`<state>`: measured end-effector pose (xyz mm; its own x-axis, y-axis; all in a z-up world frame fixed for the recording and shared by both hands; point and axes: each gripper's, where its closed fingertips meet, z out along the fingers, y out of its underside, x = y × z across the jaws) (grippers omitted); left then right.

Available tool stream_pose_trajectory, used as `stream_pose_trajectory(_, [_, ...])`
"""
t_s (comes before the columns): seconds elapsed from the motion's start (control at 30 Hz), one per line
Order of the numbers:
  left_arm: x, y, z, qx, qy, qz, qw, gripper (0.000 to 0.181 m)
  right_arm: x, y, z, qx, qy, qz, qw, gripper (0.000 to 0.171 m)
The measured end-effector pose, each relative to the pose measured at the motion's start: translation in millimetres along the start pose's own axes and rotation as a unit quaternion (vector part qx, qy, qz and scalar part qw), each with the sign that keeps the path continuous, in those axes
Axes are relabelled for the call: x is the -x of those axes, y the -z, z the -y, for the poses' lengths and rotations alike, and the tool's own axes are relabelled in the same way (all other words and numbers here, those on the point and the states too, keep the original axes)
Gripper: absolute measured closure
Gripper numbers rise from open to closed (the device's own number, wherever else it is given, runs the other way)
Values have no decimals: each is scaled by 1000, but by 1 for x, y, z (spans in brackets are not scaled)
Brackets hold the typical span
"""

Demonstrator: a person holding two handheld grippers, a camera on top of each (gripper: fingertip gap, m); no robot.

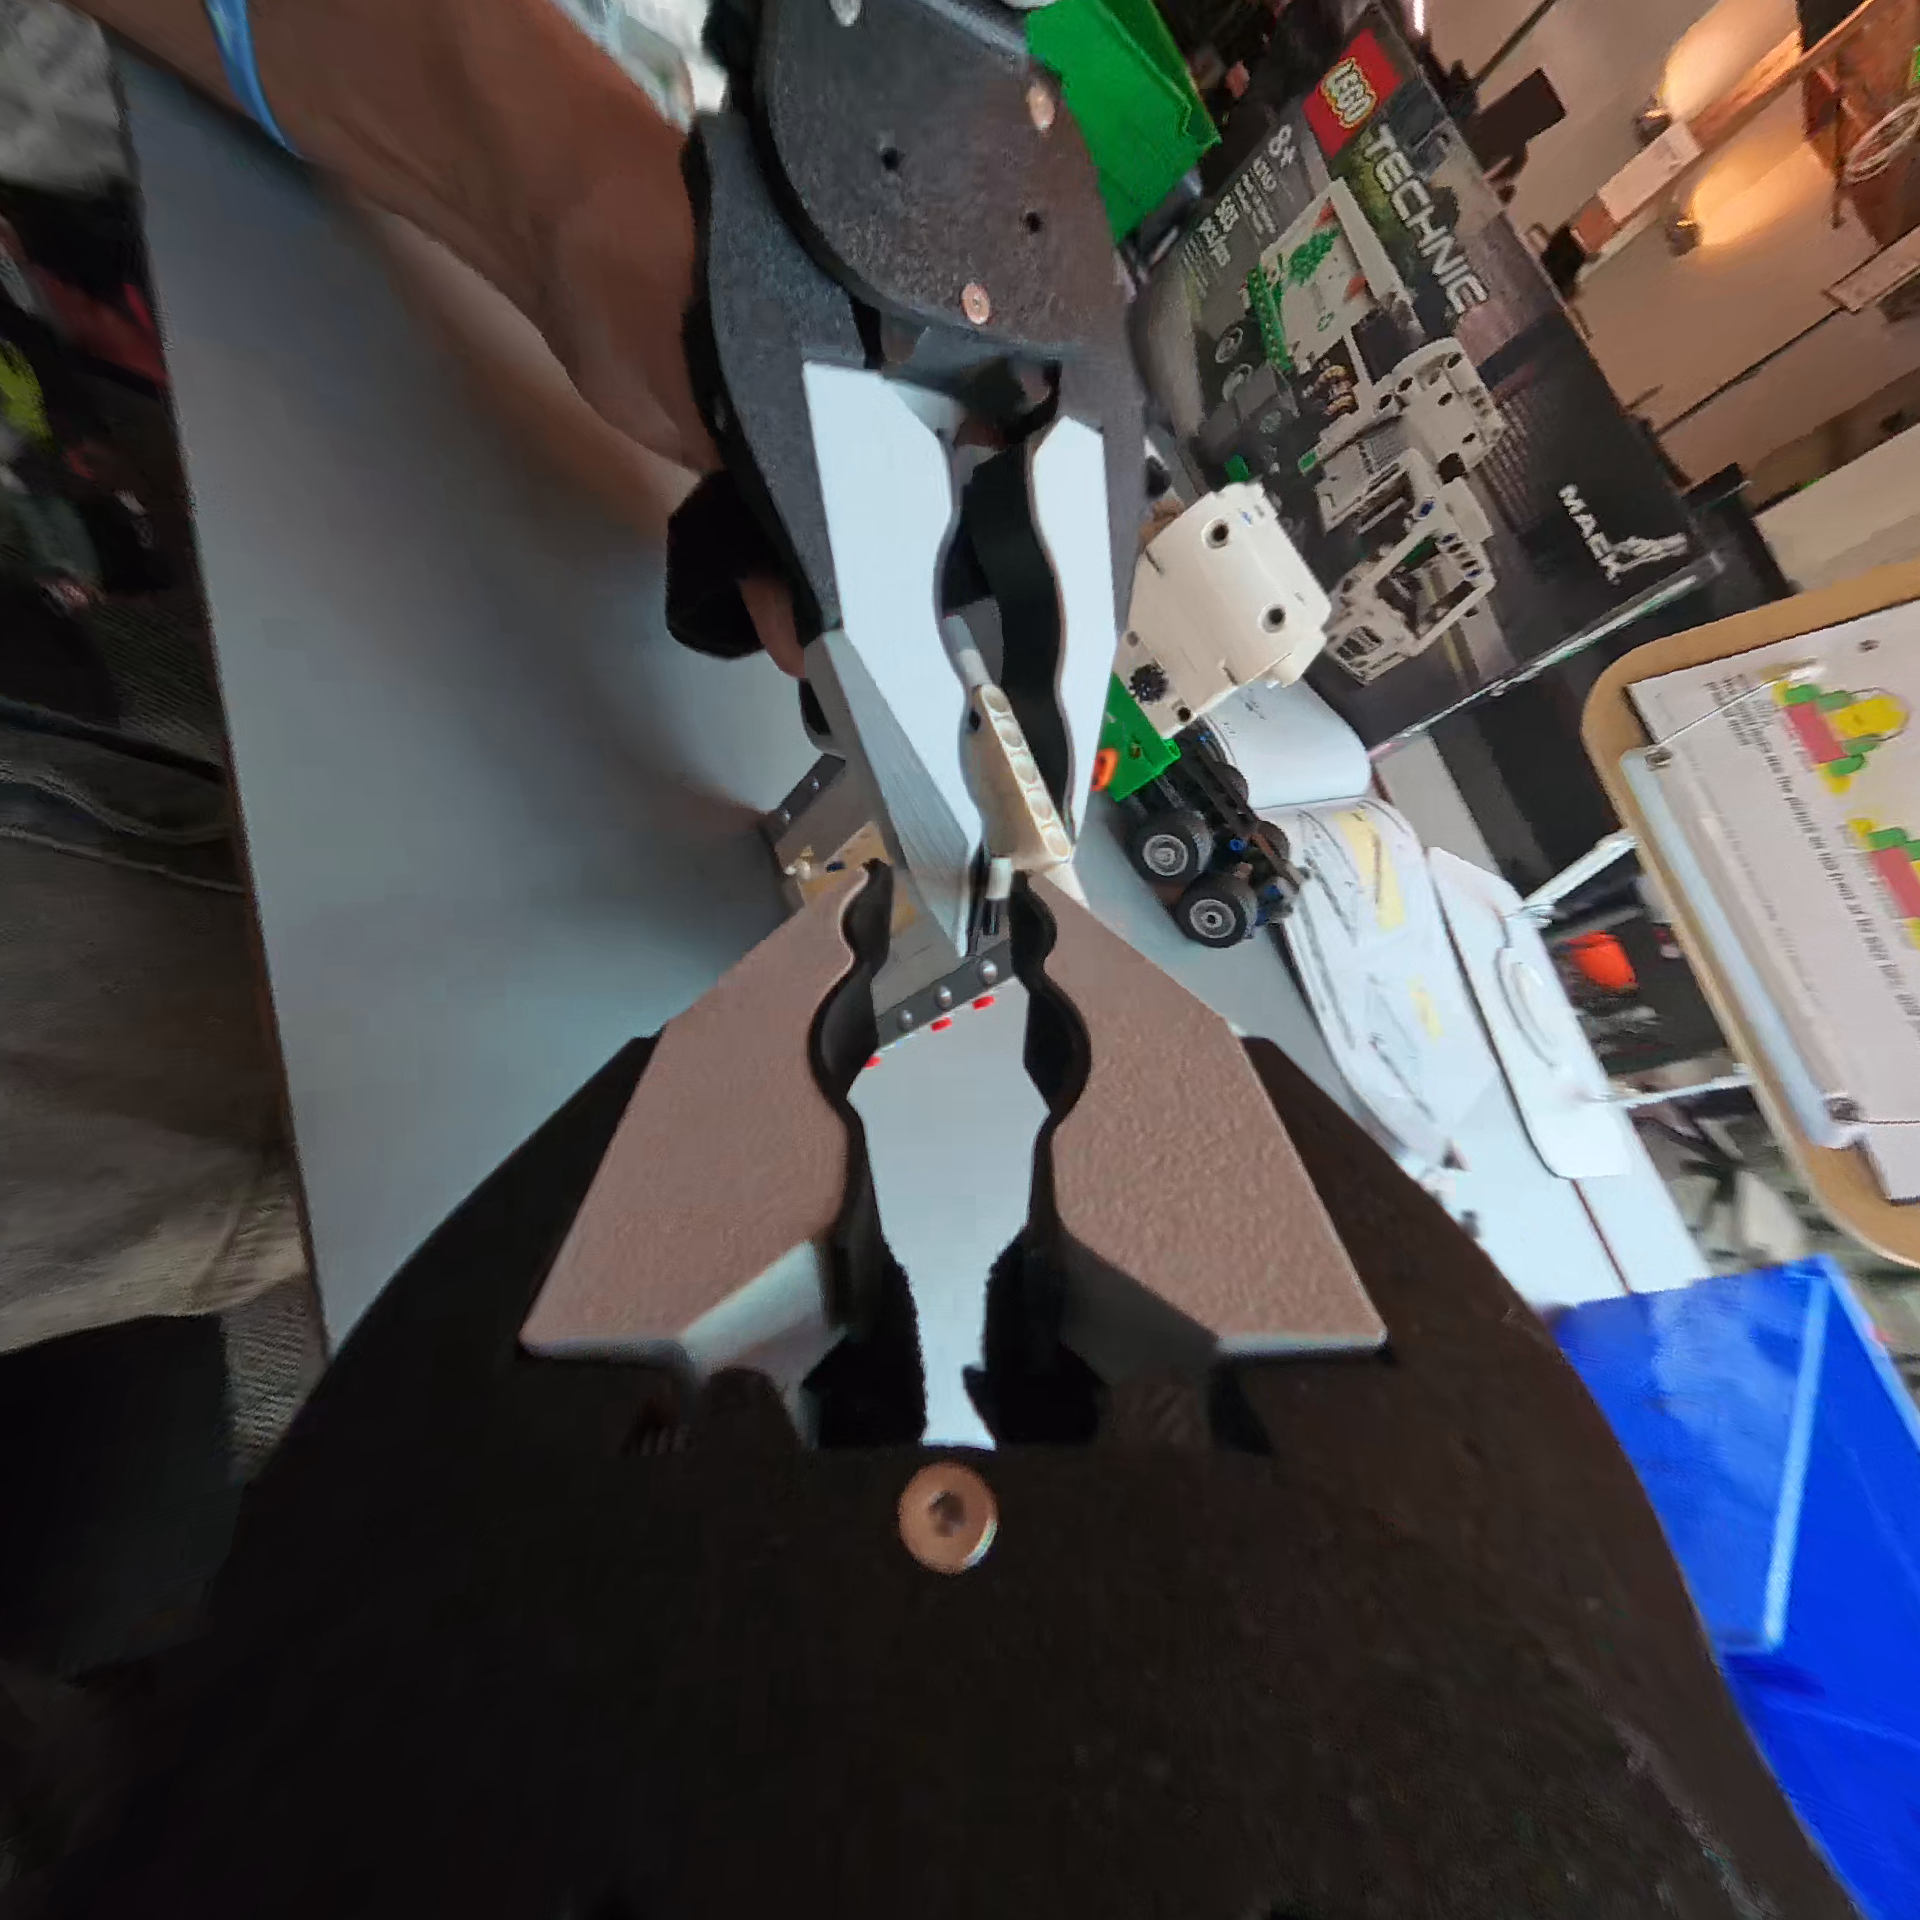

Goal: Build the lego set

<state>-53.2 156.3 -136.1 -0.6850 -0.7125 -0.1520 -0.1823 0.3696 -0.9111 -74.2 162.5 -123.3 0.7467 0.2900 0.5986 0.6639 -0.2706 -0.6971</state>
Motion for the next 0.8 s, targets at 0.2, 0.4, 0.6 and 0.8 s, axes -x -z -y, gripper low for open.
stream_pose_trajectory(0.2, [6, 2, -1, -7, 12, -2, 1000, 167, -10, 10, -1, -39, -131, 57, 989, 153])
stream_pose_trajectory(0.4, [14, 2, -15, 22, -20, 23, 999, 166, -8, 2, -14, -48, -263, 109, 957, 154])
stream_pose_trajectory(0.6, [23, 6, -27, 40, -8, 43, 998, 175, -18, 2, -13, -74, -446, 110, 885, 154])
stream_pose_trajectory(0.8, [18, 8, 8, -2, -76, 165, 983, 175, -14, 16, 23, -198, -657, 191, 702, 150])
